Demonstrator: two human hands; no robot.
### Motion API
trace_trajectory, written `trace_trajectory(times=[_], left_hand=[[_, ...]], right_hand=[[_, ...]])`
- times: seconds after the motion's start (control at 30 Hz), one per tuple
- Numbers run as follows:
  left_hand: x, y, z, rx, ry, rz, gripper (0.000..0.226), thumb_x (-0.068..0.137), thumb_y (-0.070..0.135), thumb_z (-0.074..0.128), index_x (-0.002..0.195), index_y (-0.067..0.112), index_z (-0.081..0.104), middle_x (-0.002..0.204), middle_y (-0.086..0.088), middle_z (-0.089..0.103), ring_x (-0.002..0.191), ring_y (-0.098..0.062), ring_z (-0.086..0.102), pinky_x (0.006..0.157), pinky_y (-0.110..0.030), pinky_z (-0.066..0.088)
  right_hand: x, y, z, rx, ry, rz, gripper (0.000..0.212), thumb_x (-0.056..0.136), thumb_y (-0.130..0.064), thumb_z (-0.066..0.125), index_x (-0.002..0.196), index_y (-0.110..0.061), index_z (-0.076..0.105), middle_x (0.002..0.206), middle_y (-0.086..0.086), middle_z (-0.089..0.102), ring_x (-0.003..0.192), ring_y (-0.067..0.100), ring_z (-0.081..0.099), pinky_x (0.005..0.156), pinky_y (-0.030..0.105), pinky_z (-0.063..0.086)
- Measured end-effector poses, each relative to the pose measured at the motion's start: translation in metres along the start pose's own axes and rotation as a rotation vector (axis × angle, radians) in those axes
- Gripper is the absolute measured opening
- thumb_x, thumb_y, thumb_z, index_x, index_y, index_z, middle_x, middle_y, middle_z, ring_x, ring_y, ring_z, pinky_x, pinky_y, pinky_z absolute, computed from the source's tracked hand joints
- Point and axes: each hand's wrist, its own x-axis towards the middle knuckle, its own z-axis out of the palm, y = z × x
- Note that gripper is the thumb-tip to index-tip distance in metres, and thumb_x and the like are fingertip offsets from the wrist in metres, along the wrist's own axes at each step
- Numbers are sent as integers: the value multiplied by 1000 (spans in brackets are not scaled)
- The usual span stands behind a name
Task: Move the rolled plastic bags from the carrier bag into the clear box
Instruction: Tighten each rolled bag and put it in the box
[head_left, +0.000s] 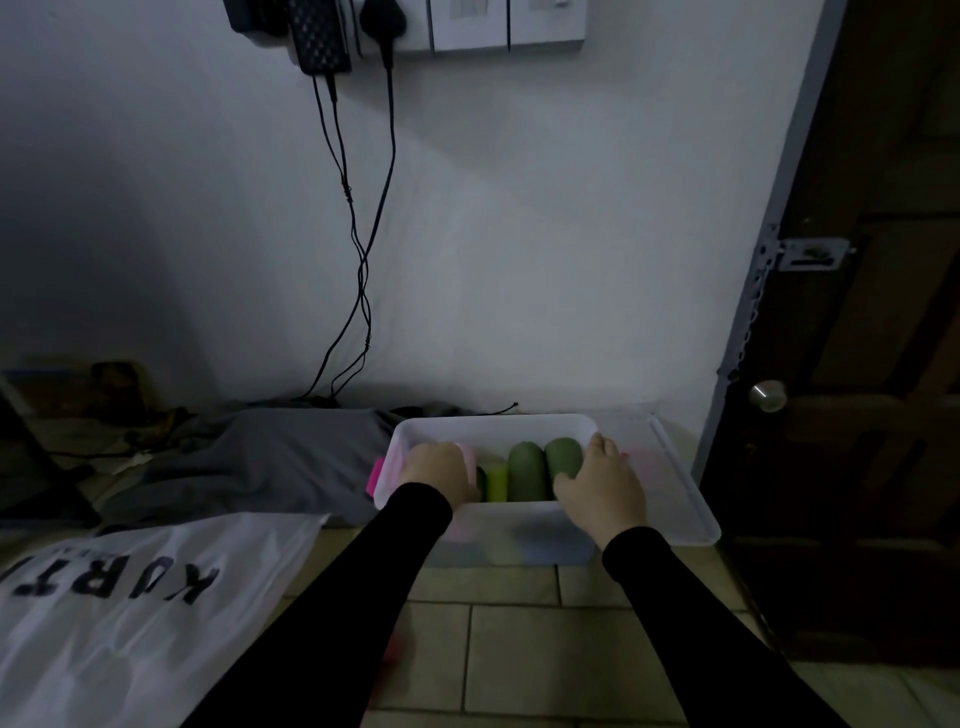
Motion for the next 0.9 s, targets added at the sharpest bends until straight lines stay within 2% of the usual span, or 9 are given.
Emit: trace_trajectory(times=[0.17, 0.27, 0.43, 0.5, 0.6, 0.7, 0.8, 0.87, 0.9], left_hand=[[8, -5, 0, 83, -43, 35, 37, 94, 26, 45, 120, 5, 59, 121, -14, 63, 115, -30, 58, 99, -36, 45], [7, -4, -2, 126, -73, 57, 36, 93, 26, 45, 119, 4, 58, 120, -15, 63, 112, -31, 59, 92, -36, 45], [-3, -14, -1, 8, 22, 113, 37, 96, 27, 42, 117, 1, 59, 121, -15, 62, 114, -29, 57, 98, -34, 43], [-9, -33, 4, -79, 127, 147, 39, 95, 33, 48, 118, 6, 62, 121, -8, 64, 111, -23, 59, 95, -30, 44], [-28, -67, 15, -225, 457, 287, 25, 90, 32, 58, 106, 17, 71, 101, 1, 70, 92, -17, 63, 81, -28, 49], [-58, -95, 27, -272, 567, 389, 25, 85, 40, 58, 93, 21, 73, 84, 6, 65, 79, -12, 63, 70, -24, 47], [-80, -117, 42, -270, 471, 390, 41, 76, 55, 55, 100, 25, 72, 91, 7, 63, 79, -4, 56, 75, -24, 50], [-88, -130, 53, -196, 332, 383, 63, 67, 65, 59, 120, 32, 62, 112, 5, 58, 97, -8, 55, 91, -29, 48], [-92, -136, 59, -134, 225, 349, 82, 60, 72, 60, 133, 36, 49, 126, 5, 50, 114, -12, 49, 102, -29, 41]], right_hand=[[1, 0, 0, 4, -21, 15, 80, 84, -27, 53, 150, -2, 13, 153, 11, 28, 136, 29, 34, 107, 37, 36], [1, 1, 0, -8, -28, 18, 82, 84, -27, 54, 150, -2, 13, 153, 12, 27, 135, 29, 34, 106, 37, 37], [6, 4, 2, -7, -50, 28, 81, 84, -28, 54, 150, -2, 15, 151, 12, 30, 134, 30, 35, 106, 38, 37], [6, 3, 0, -79, -27, 3, 73, 85, -31, 52, 147, -3, 24, 148, 12, 32, 134, 32, 33, 106, 43, 36], [-7, -3, 3, -195, 224, -265, 55, 85, -29, 48, 137, -10, 45, 146, 10, 39, 136, 33, 33, 105, 50, 36], [-35, -29, 19, 72, 447, -711, 39, 80, -22, 47, 110, -7, 66, 116, 11, 63, 108, 29, 57, 92, 43, 47], [-74, -60, 46, 336, 265, -869, 20, 86, -20, 51, 90, -10, 68, 85, 1, 63, 81, 11, 55, 74, 24, 42], [-92, -74, 70, 409, -3, -724, 17, 89, -24, 53, 81, -14, 64, 68, -9, 57, 64, 2, 52, 64, 21, 37], [-97, -79, 86, 373, -162, -614, 19, 89, -26, 55, 79, -12, 63, 66, -7, 60, 64, 5, 54, 64, 24, 39]])
